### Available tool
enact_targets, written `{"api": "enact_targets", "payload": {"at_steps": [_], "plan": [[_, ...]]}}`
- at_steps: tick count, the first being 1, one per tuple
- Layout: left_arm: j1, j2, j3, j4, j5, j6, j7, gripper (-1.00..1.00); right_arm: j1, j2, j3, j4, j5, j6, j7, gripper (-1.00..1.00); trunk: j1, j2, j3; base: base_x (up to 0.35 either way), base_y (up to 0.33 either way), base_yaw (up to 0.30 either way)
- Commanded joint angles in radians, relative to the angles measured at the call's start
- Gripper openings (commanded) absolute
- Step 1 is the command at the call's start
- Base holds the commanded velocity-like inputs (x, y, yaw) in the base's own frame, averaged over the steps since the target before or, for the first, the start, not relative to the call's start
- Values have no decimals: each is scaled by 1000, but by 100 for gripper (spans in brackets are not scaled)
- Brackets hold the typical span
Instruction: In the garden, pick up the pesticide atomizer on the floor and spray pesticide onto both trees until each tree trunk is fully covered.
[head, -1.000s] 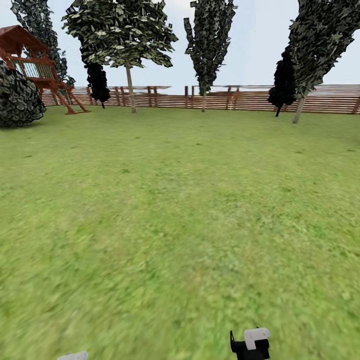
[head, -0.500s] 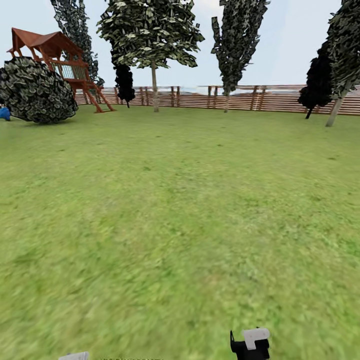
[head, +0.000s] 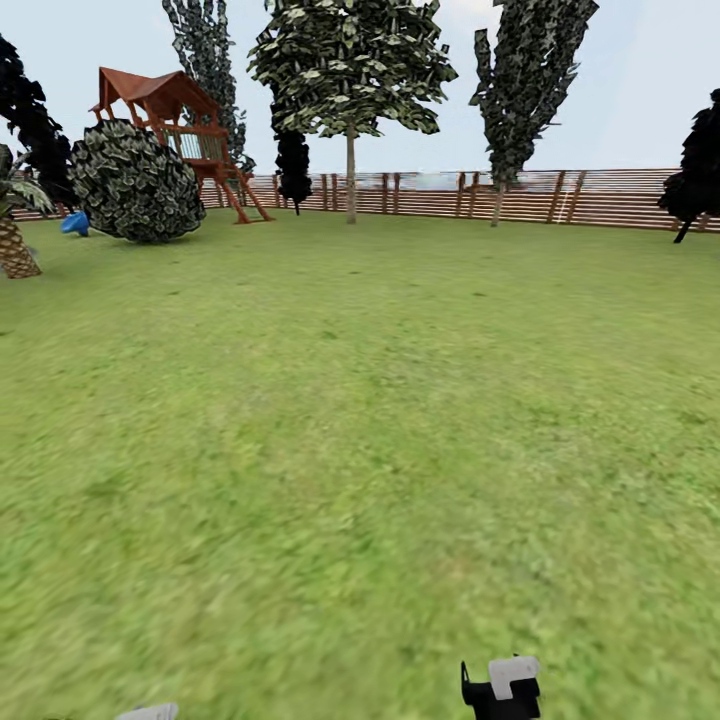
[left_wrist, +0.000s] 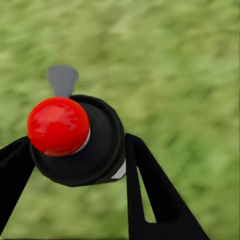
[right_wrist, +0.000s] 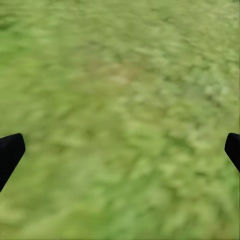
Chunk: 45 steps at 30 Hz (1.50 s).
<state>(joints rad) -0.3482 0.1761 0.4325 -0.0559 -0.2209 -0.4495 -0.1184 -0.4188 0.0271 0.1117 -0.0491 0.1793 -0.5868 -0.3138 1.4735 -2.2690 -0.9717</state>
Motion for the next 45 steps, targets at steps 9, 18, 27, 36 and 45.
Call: {"api": "enact_targets", "payload": {"at_steps": [9,18,27,36,45], "plan": [[0,0,0,1,0,0,5,-100,0,-5,1,0,2,2,2,100,0,0,0,170,0,9],[0,-1,0,2,2,1,6,-100,0,-1,1,0,0,2,2,100,0,0,0,337,0,0],[0,-1,0,2,2,0,6,-100,0,0,2,1,0,2,4,100,0,0,0,338,0,-10],[0,-1,0,4,1,0,6,-100,0,1,2,2,0,2,4,100,0,0,0,338,0,-98],[0,0,1,3,2,0,6,-100,2,3,2,21,0,7,5,100,0,0,0,338,0,0]]}}
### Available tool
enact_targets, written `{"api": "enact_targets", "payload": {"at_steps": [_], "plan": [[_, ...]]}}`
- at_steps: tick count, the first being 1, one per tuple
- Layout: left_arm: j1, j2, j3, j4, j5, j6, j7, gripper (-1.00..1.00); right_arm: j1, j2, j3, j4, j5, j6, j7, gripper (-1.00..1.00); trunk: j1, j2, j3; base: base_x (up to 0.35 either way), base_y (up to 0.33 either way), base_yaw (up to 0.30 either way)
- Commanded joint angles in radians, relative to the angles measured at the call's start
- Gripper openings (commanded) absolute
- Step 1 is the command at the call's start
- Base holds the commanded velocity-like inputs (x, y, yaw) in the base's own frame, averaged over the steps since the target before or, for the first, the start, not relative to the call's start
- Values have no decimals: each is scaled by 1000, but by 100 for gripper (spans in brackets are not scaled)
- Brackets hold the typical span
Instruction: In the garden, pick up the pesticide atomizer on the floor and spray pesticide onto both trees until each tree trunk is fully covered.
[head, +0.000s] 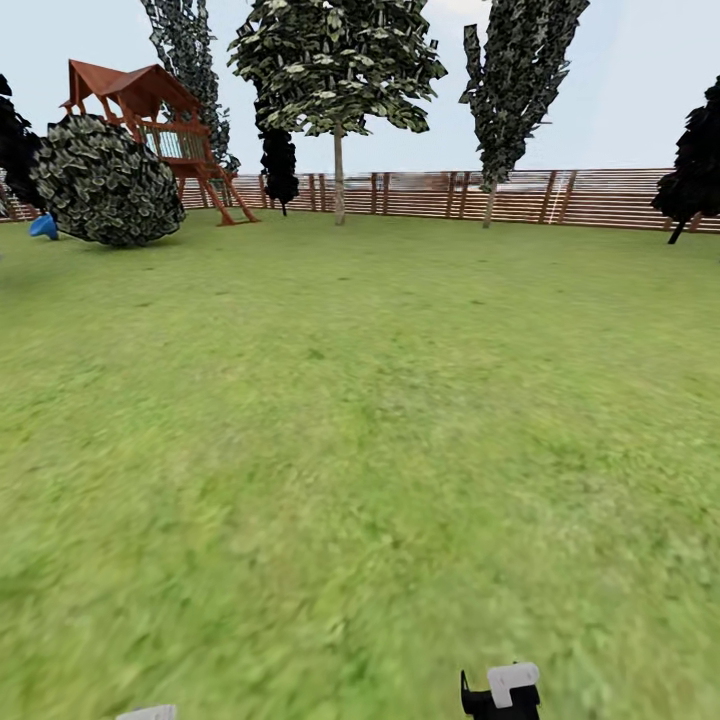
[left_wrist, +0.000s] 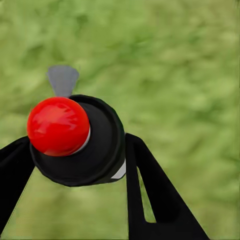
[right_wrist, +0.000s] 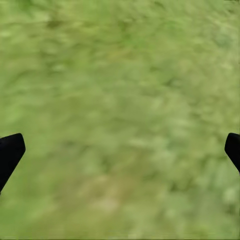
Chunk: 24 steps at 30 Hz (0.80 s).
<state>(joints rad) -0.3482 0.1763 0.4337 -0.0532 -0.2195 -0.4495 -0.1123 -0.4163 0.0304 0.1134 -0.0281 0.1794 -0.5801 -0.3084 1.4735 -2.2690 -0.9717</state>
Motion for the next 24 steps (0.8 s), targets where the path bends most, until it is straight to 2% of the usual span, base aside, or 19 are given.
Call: {"api": "enact_targets", "payload": {"at_steps": [1,11,24], "plan": [[0,0,0,0,0,0,0,-100,1,0,0,1,0,0,0,100,0,0,0,338,0,0],[0,1,1,0,0,0,0,-100,35,-1,-1,2,0,2,0,100,0,0,0,338,0,0],[0,1,0,0,0,-2,0,-100,39,-1,-1,2,0,1,0,100,0,0,0,338,0,0]]}}
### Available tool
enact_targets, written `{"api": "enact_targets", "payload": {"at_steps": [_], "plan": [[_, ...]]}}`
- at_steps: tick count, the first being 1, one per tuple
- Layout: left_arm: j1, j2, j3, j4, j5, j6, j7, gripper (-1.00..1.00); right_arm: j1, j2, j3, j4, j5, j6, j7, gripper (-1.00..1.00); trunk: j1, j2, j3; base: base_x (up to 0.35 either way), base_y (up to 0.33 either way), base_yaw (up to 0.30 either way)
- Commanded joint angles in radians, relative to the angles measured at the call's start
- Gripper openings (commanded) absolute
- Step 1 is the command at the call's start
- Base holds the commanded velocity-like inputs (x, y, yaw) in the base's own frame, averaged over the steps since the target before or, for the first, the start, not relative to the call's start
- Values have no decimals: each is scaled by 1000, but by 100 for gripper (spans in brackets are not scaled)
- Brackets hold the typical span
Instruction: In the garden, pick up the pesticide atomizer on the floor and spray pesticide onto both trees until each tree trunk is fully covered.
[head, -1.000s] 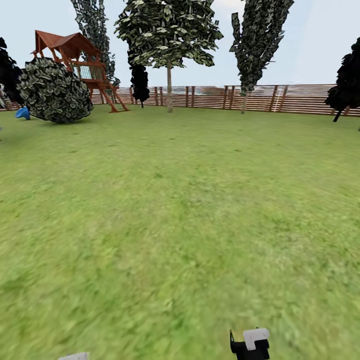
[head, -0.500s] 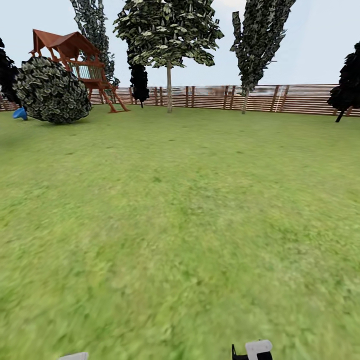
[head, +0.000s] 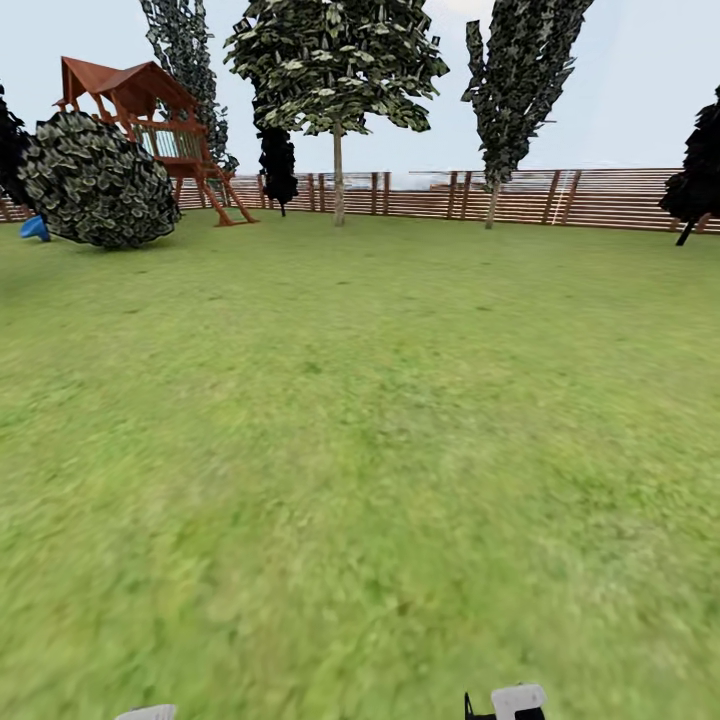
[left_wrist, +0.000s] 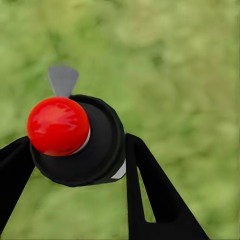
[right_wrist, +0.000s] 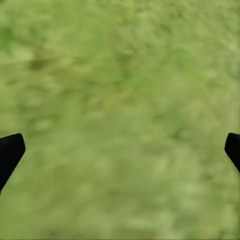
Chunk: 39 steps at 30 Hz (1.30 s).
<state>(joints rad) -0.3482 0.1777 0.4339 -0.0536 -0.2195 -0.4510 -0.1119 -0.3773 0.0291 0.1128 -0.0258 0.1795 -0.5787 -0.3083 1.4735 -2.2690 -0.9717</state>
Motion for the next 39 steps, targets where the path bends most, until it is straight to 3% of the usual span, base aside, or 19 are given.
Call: {"api": "enact_targets", "payload": {"at_steps": [1,39], "plan": [[0,0,0,0,0,0,0,-100,0,0,0,0,0,0,0,100,0,0,0,338,0,0],[0,-1,0,1,2,0,0,-100,0,0,0,0,0,0,0,100,0,0,0,338,0,0]]}}
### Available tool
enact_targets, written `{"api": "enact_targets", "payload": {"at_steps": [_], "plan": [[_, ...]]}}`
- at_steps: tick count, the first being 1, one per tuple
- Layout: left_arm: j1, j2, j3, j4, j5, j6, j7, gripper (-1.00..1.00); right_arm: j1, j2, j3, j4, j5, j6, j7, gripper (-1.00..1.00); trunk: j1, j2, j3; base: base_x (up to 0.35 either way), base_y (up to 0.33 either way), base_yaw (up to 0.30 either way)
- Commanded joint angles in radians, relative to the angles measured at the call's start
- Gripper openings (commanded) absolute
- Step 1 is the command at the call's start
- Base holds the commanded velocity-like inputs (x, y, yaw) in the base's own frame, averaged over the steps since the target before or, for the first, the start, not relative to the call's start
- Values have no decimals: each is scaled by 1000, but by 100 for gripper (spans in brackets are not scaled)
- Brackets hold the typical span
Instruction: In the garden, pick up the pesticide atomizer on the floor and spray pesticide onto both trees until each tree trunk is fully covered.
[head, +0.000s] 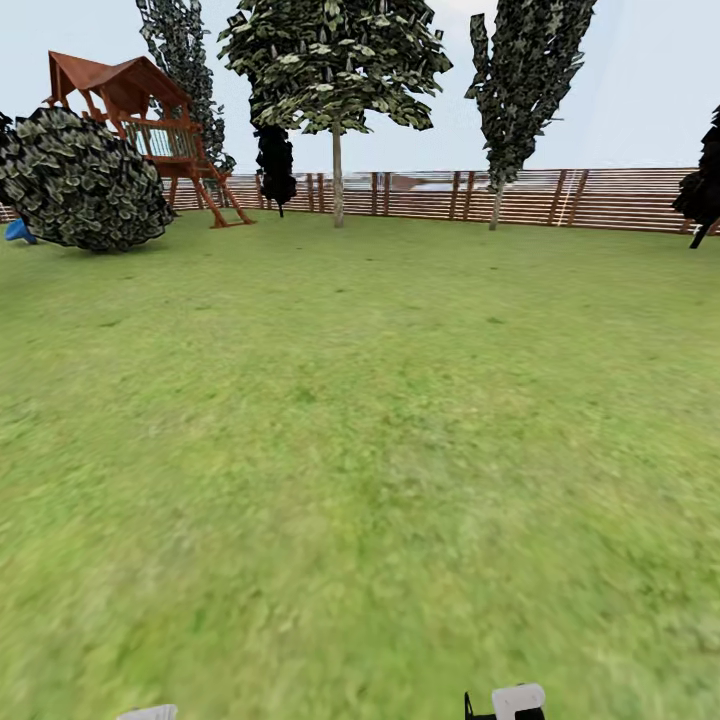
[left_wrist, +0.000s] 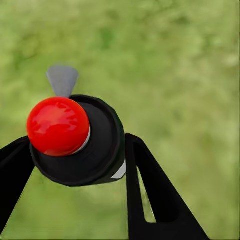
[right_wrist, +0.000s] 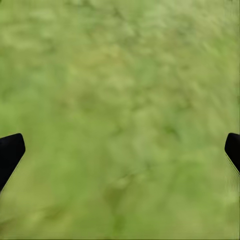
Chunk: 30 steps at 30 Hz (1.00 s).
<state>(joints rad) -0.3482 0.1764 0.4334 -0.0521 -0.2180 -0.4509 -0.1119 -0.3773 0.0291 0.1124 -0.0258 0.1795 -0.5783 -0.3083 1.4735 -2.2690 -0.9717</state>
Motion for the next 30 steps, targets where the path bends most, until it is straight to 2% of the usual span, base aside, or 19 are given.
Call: {"api": "enact_targets", "payload": {"at_steps": [1,30], "plan": [[0,0,0,0,0,0,0,-100,0,0,0,0,0,0,0,100,0,0,0,338,0,0],[0,0,-1,0,-1,0,-2,-100,0,0,1,0,0,0,0,100,0,0,0,338,0,0]]}}
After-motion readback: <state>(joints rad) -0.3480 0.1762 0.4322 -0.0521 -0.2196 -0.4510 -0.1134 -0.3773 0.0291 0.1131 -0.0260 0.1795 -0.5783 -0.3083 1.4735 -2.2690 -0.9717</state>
